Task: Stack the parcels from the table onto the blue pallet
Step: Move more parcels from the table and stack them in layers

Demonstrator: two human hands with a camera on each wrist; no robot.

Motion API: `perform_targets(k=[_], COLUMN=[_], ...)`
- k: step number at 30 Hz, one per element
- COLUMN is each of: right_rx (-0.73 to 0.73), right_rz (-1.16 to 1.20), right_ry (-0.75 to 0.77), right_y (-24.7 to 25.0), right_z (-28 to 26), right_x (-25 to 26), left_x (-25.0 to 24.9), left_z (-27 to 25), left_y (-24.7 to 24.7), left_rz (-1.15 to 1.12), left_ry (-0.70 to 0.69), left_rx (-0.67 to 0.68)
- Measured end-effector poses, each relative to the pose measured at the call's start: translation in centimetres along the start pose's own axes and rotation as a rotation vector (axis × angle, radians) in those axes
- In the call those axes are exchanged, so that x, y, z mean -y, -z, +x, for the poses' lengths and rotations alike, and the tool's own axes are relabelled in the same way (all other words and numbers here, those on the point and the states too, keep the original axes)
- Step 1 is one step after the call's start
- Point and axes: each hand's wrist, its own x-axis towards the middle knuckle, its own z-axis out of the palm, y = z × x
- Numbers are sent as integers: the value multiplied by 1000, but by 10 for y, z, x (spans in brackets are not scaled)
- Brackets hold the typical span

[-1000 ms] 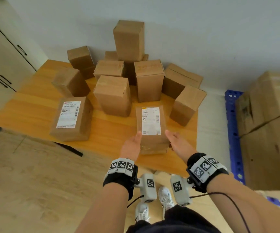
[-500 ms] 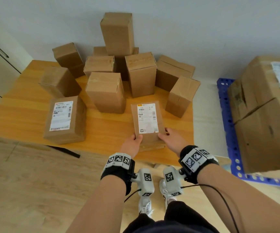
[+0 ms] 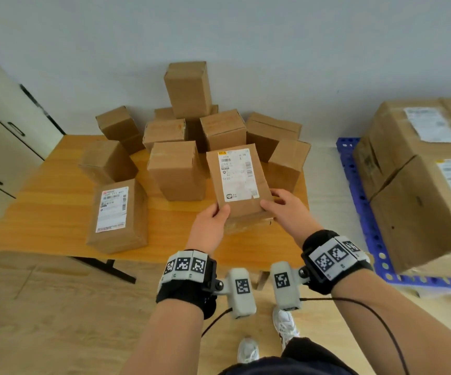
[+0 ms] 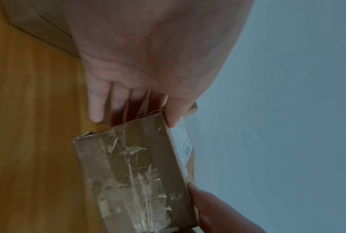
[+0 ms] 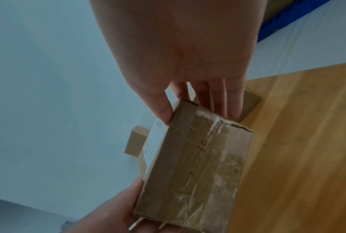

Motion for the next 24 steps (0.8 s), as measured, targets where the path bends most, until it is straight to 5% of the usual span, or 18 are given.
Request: perform_targets(k=[11,24], right_rx=[-159,-354], right_rz=[186,115], right_ry=[213,183], right_y=[92,294], right_z=[-31,-32], right_x=[54,34], left_x=[-110,-242], left_z=[-14,11], left_y=[-21,-177], left_rz=[-137,-166], left_ry=[-301,-425], left_rx=[-31,148])
